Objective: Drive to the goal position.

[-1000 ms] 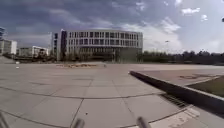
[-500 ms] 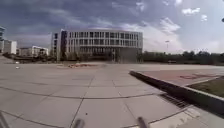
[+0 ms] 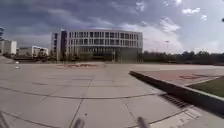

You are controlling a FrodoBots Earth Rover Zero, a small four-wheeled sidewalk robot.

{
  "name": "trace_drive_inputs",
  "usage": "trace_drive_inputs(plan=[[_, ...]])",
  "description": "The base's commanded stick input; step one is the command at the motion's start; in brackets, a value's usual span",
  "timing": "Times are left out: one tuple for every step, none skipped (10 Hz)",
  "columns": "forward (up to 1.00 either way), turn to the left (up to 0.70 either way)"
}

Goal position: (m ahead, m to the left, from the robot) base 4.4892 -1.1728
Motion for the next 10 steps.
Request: trace_drive_inputs(plan=[[0.07,0.0],[0.07,0.0],[0.07,0.0],[0.07,0.0],[0.07,0.0],[0.16,0.0],[0.59,0.0],[0.7,0.0],[0.7,0.0],[0.7,0.0]])
